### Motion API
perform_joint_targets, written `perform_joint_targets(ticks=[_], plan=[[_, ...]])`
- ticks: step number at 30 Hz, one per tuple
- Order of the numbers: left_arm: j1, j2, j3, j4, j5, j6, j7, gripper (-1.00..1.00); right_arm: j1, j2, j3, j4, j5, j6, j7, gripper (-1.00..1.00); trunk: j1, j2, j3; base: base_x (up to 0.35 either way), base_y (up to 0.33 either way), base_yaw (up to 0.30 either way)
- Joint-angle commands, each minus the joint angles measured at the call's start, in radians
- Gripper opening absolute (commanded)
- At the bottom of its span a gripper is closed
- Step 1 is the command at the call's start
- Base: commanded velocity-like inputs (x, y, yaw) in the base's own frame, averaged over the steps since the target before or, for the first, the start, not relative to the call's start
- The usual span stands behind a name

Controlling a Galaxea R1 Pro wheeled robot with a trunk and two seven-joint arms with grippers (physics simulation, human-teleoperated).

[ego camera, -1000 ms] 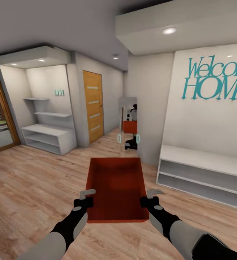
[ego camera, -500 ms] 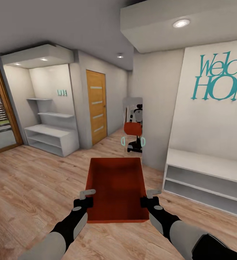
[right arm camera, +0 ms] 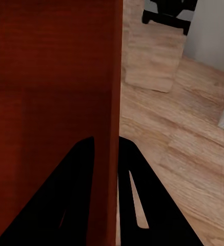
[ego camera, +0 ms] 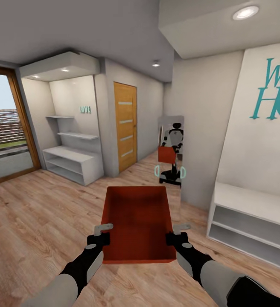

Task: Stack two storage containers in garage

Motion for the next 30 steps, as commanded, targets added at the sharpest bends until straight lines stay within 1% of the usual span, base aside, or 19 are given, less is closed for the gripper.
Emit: perform_joint_targets(ticks=[1, 12, 16, 25, 30], plan=[[0.001, 0.000, -0.014, 0.000, 0.000, 0.001, 0.039, -1.00, -0.001, 0.013, -0.056, 0.000, -0.012, -0.007, -0.016, -1.00, 0.001, -0.001, 0.000, 0.322, 0.000, 0.008], [0.001, 0.002, -0.014, -0.001, 0.000, 0.001, 0.039, -1.00, -0.001, 0.012, -0.056, 0.000, -0.012, -0.007, -0.016, -1.00, 0.001, -0.001, 0.000, 0.322, 0.000, 0.001], [0.001, 0.001, -0.014, -0.001, 0.000, 0.001, 0.039, -1.00, -0.001, 0.012, -0.057, 0.000, -0.021, -0.006, -0.015, -1.00, 0.001, -0.001, 0.000, 0.322, 0.000, 0.000], [0.001, 0.002, -0.014, -0.001, 0.000, 0.001, 0.039, -1.00, -0.001, 0.013, -0.057, 0.000, -0.024, -0.008, -0.016, -1.00, 0.001, -0.001, 0.000, 0.322, 0.000, 0.002], [0.001, 0.003, -0.014, -0.002, 0.000, 0.001, 0.039, -1.00, -0.001, 0.014, -0.057, 0.000, -0.024, -0.007, -0.016, -1.00, 0.001, -0.001, 0.000, 0.322, 0.000, 0.149]])
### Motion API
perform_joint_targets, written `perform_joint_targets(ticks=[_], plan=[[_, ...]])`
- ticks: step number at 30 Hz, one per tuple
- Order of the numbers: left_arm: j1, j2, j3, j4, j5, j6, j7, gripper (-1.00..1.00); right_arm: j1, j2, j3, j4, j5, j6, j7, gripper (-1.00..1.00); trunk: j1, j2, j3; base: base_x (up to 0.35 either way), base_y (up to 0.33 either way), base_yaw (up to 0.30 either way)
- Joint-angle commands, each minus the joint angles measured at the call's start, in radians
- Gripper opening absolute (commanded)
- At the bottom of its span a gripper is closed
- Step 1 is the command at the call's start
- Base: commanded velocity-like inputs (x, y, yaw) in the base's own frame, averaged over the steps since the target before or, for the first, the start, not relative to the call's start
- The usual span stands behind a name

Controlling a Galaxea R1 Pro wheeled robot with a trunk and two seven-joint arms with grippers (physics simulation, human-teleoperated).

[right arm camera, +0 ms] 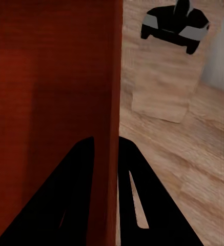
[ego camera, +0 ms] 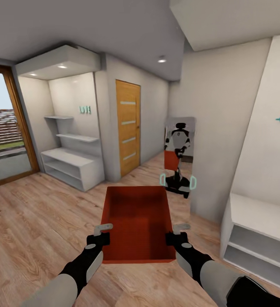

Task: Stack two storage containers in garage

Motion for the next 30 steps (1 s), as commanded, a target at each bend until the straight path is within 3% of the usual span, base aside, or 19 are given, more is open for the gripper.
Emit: perform_joint_targets(ticks=[1, 23, 30], plan=[[0.001, -0.001, -0.014, 0.000, -0.001, 0.001, 0.043, -1.00, -0.001, 0.011, -0.063, 0.001, -0.019, -0.007, -0.010, -1.00, 0.001, -0.001, 0.000, 0.322, 0.000, 0.240], [0.001, 0.000, -0.014, 0.002, -0.001, 0.001, 0.043, -1.00, -0.001, 0.012, -0.062, 0.001, -0.019, -0.006, -0.010, -1.00, 0.001, -0.001, 0.000, 0.322, 0.000, 0.266], [0.001, 0.000, -0.014, 0.000, -0.001, 0.001, 0.043, -1.00, -0.001, 0.011, -0.063, 0.001, -0.019, -0.006, -0.010, -1.00, 0.001, -0.001, 0.000, 0.322, 0.000, 0.073]])
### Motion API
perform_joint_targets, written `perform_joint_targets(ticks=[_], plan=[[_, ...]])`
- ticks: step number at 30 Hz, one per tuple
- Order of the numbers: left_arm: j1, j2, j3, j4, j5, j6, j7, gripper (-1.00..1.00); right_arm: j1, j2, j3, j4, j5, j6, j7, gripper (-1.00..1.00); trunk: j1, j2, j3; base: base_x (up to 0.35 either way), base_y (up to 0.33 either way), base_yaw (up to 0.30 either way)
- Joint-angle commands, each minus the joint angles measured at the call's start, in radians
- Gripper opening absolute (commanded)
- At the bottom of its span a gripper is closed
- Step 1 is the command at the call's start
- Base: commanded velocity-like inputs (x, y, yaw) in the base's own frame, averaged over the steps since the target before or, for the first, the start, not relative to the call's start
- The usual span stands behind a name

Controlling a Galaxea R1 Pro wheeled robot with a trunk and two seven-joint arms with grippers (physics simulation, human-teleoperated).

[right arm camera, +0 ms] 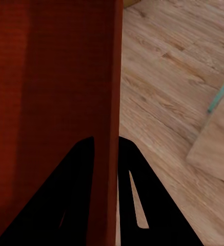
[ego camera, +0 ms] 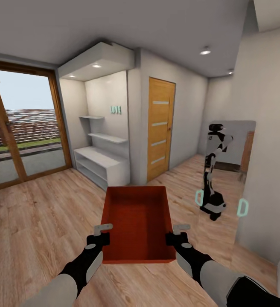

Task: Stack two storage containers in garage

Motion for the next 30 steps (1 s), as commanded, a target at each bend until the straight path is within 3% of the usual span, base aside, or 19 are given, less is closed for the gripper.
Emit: perform_joint_targets(ticks=[1, 30], plan=[[0.001, 0.000, -0.014, -0.001, -0.001, 0.001, 0.044, -1.00, -0.001, 0.011, -0.064, 0.001, -0.018, -0.007, -0.010, -1.00, 0.001, -0.001, 0.000, 0.322, 0.000, 0.008], [0.001, 0.000, -0.014, 0.001, -0.001, 0.003, 0.044, -1.00, -0.001, 0.011, -0.063, 0.001, -0.018, -0.008, -0.010, -1.00, 0.001, -0.001, 0.000, 0.322, 0.000, 0.000]])
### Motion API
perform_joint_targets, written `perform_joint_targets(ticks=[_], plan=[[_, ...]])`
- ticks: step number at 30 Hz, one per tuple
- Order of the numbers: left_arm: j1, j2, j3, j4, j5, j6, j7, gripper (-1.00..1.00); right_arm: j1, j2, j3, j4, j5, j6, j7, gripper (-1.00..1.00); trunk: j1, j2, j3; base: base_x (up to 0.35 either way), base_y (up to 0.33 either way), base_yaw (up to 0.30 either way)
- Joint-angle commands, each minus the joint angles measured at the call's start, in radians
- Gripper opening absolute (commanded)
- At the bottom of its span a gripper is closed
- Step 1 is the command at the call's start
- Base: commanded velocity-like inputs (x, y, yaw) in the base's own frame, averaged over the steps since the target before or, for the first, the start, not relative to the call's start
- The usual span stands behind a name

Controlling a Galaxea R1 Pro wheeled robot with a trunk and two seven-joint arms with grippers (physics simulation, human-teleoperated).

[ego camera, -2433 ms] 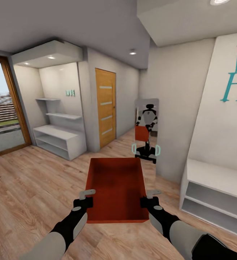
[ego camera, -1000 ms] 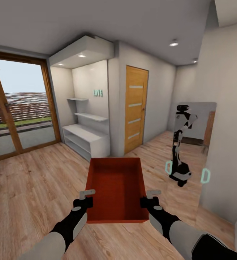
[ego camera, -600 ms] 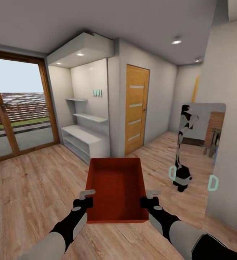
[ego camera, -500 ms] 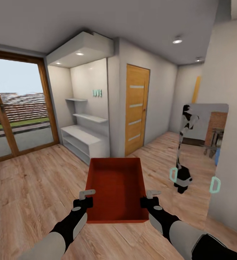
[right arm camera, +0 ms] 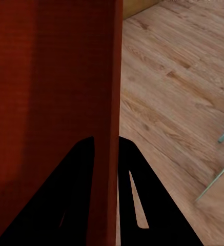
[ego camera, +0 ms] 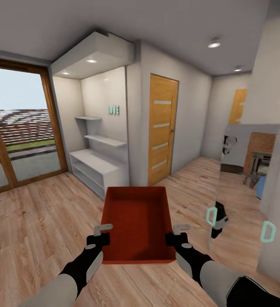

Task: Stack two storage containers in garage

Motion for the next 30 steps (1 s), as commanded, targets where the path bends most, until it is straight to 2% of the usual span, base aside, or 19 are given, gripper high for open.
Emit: perform_joint_targets(ticks=[1, 30], plan=[[0.001, 0.000, -0.013, -0.001, -0.001, 0.001, 0.044, -1.00, -0.001, 0.009, -0.064, -0.005, -0.014, -0.007, -0.012, -1.00, 0.001, -0.001, 0.000, 0.322, 0.000, 0.000], [0.001, 0.000, -0.013, 0.001, -0.002, 0.001, 0.044, -1.00, -0.001, 0.010, -0.066, -0.005, -0.014, -0.006, -0.012, -1.00, 0.001, -0.001, 0.000, 0.322, 0.000, 0.000]])
